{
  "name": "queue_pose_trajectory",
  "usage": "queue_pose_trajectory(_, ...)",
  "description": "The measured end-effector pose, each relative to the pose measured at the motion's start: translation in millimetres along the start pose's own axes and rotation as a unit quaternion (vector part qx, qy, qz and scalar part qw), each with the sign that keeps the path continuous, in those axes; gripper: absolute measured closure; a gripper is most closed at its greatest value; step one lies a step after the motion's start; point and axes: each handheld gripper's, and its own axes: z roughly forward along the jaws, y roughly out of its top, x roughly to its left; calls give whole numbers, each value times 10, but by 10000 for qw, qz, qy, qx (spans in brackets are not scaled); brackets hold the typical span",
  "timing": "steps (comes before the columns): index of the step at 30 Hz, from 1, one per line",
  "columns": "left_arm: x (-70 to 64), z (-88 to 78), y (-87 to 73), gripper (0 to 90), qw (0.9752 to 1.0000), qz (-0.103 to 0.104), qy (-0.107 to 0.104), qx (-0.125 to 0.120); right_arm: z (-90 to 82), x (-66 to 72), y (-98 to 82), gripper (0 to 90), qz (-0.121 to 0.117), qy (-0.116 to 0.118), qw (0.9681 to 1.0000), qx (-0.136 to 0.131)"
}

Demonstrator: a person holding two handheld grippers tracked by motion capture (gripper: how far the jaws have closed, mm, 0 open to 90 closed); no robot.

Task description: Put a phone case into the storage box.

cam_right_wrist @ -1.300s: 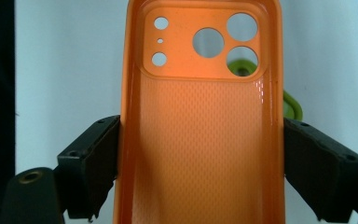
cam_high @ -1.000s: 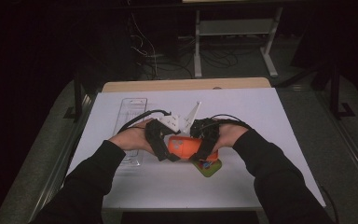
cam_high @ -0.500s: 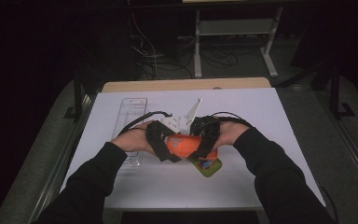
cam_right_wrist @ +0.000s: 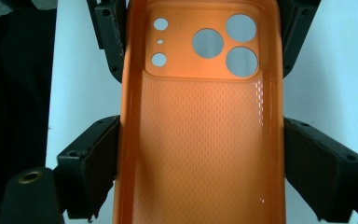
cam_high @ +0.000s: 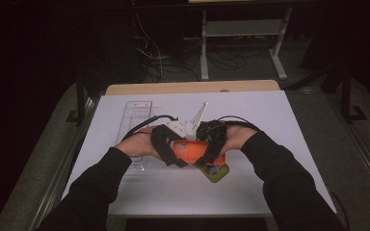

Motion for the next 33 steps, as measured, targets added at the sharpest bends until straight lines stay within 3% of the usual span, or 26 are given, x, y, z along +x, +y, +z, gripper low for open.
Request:
queue_pose_trajectory(7,-15,-14,0,159,9999,-24,-21,97,20,-2,-11,140,10,141,9999,-35)
queue_pose_trajectory(11,-28,-29,-18,160,9998,-125,59,140,10,-16,-21,18,122,93,9996,-237)
queue_pose_trajectory(13,-29,-34,-25,160,9998,-145,91,142,-18,-31,-37,5,198,75,9991,-375)
queue_pose_trajectory(14,-31,-38,-32,160,9996,-179,136,154,-40,-33,-48,5,290,90,9986,-440)
queue_pose_trajectory(15,-40,-36,-51,160,9990,-354,255,88,-66,-33,-63,5,397,95,9980,-481)
queue_pose_trajectory(18,-48,-37,-79,160,9972,-607,431,76,-148,-58,-143,5,459,-71,9964,-706)
queue_pose_trajectory(19,-48,-37,-79,160,9972,-607,431,76,-148,-58,-143,5,459,-71,9964,-706)
queue_pose_trajectory(20,-58,-31,-88,160,9964,-675,509,69,-184,-65,-222,6,553,-130,9939,-942)
queue_pose_trajectory(22,-76,-18,-103,160,9939,-895,639,33,-215,-71,-283,5,643,-282,9924,-1012)
queue_pose_trajectory(24,-86,-12,-107,160,9928,-958,722,39,-228,-76,-322,5,704,-345,9915,-1038)
queue_pose_trajectory(25,-97,-5,-108,160,9913,-1000,849,63,-261,-78,-402,5,884,-509,9884,-1125)
queue_pose_trajectory(26,-97,-5,-108,160,9913,-1000,849,63,-261,-78,-402,5,884,-509,9884,-1125)
queue_pose_trajectory(27,-105,6,-112,160,9887,-1094,1019,56,-289,-84,-474,5,1016,-592,9851,-1253)
queue_pose_trajectory(29,-104,20,-127,160,9858,-1219,1152,4,-316,-77,-528,5,1173,-656,9822,-1315)
queue_pose_trajectory(30,-104,20,-127,160,9858,-1219,1152,4,-316,-77,-528,5,1173,-656,9822,-1315)
queue_pose_trajectory(31,-105,21,-137,160,9835,-1352,1201,-77,-345,-66,-602,5,1365,-775,9778,-1388)
queue_pose_trajectory(32,-105,21,-137,160,9835,-1352,1201,-77,-345,-66,-602,5,1365,-775,9778,-1388)
queue_pose_trajectory(33,-108,13,-139,160,9817,-1431,1247,-117,-350,-65,-617,5,1385,-802,9773,-1391)
